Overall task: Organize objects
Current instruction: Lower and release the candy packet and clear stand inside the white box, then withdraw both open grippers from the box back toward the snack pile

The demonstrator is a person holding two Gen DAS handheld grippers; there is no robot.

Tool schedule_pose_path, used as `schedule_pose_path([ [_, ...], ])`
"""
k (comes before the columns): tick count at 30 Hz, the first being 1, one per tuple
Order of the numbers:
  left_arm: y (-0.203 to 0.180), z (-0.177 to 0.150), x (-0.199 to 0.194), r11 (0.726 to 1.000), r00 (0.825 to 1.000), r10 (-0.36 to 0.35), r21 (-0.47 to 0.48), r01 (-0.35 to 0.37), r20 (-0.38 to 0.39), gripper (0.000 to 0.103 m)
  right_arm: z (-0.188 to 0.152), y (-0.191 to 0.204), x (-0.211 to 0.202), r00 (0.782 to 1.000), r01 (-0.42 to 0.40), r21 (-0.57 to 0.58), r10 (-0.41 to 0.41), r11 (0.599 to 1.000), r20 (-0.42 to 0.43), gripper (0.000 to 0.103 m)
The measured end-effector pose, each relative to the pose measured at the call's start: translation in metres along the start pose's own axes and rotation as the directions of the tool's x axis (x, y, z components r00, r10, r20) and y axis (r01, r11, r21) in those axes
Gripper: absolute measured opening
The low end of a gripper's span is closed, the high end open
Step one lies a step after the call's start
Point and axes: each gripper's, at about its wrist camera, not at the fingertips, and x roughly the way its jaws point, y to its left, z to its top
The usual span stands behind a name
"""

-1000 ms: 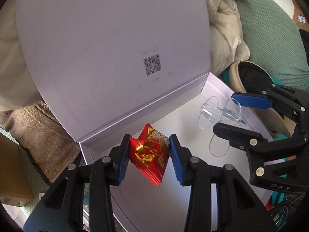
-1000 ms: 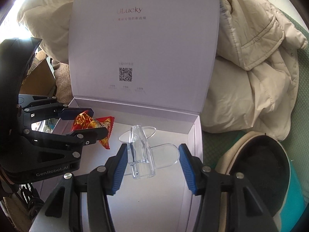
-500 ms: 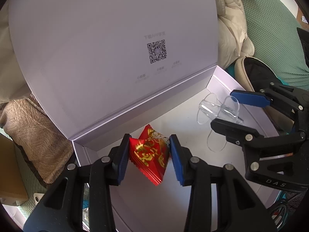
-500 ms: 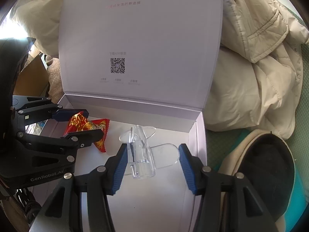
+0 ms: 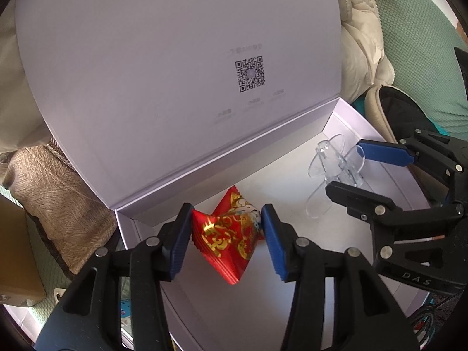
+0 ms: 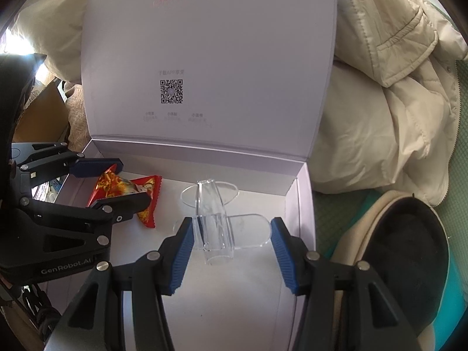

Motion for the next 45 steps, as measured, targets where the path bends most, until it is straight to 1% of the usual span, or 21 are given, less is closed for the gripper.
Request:
schedule_pose_path([
  [2,0.000,0.000,0.001,1.000,1.000,0.025,0.000,-0.025,-0.013,0.051,-0.001,0.001,0.001,1.000,-0.006,-0.008,0.006,1.000,-0.008,0.054],
  [9,0.001,0.000,-0.003,0.998,0.998,0.063,0.004,-0.063,-0.007,0.055,-0.001,0.000,0.002,0.999,-0.001,0.002,0.001,1.000,-0.034,0.055],
  [11,0.001,0.000,-0.005,0.997,0.997,0.080,0.004,-0.080,-0.014,0.058,0.000,0.001,-0.001,0.999,0.004,0.000,-0.004,1.000,-0.038,0.059],
  [16,0.006,0.002,-0.016,0.995,0.995,0.097,-0.017,-0.097,-0.004,0.059,0.003,0.004,-0.014,1.000,-0.001,0.003,0.001,1.000,-0.018,0.059],
  [20,0.010,0.003,-0.025,0.996,0.996,0.086,-0.036,-0.086,-0.003,0.059,0.007,0.010,-0.030,1.000,0.013,-0.015,-0.013,1.000,0.003,0.059],
  [22,0.012,0.004,-0.033,0.994,0.995,0.096,-0.044,-0.096,0.012,0.059,0.006,0.005,-0.033,1.000,0.014,-0.015,-0.014,1.000,0.014,0.059],
  [25,0.014,0.005,-0.046,0.992,0.993,0.117,-0.052,-0.116,0.030,0.059,0.004,0.008,-0.047,0.999,0.021,-0.010,-0.021,1.000,0.031,0.059],
  [27,0.015,0.005,-0.055,0.991,0.991,0.127,-0.057,-0.124,0.041,0.059,0.008,0.004,-0.052,0.999,0.024,-0.005,-0.024,1.000,0.040,0.059],
  [31,0.016,0.005,-0.069,0.990,0.989,0.131,-0.057,-0.127,0.062,0.059,0.008,0.011,-0.073,0.997,0.040,-0.007,-0.040,0.999,0.062,0.059],
  [32,0.018,0.006,-0.070,0.991,0.990,0.129,-0.053,-0.126,0.065,0.059,0.011,0.004,-0.078,0.997,0.042,-0.009,-0.042,0.999,0.068,0.059],
  [33,0.017,0.002,-0.073,0.991,0.989,0.128,-0.052,-0.125,0.072,0.059,0.022,0.013,-0.079,0.996,0.045,-0.011,-0.044,0.999,0.074,0.059],
  [35,0.003,0.007,-0.078,0.991,0.988,0.128,-0.049,-0.124,0.089,0.059,0.020,0.025,-0.087,0.995,0.053,-0.013,-0.052,0.999,0.085,0.059],
  [37,0.001,0.012,-0.085,0.991,0.987,0.127,-0.048,-0.122,0.103,0.059,0.019,0.029,-0.098,0.994,0.064,-0.009,-0.063,0.998,0.093,0.059],
  [38,-0.002,0.010,-0.087,0.992,0.986,0.125,-0.047,-0.120,0.111,0.059,0.011,0.020,-0.115,0.993,0.069,-0.008,-0.068,0.998,0.096,0.059],
  [39,-0.004,0.001,-0.094,0.992,0.985,0.123,-0.043,-0.119,0.120,0.059,0.007,0.018,-0.123,0.992,0.073,-0.007,-0.072,0.997,0.100,0.059],
  [41,0.000,-0.009,-0.112,0.992,0.984,0.120,-0.037,-0.117,0.134,0.059,0.006,0.022,-0.129,0.991,0.081,-0.006,-0.080,0.997,0.109,0.060],
  [43,0.000,-0.011,-0.125,0.993,0.982,0.118,-0.034,-0.114,0.148,0.059,0.003,0.028,-0.133,0.989,0.085,-0.006,-0.084,0.996,0.121,0.061],
  [45,-0.005,-0.013,-0.131,0.994,0.981,0.112,-0.033,-0.109,0.160,0.059,0.000,0.031,-0.142,0.987,0.087,-0.008,-0.085,0.996,0.135,0.063],
])
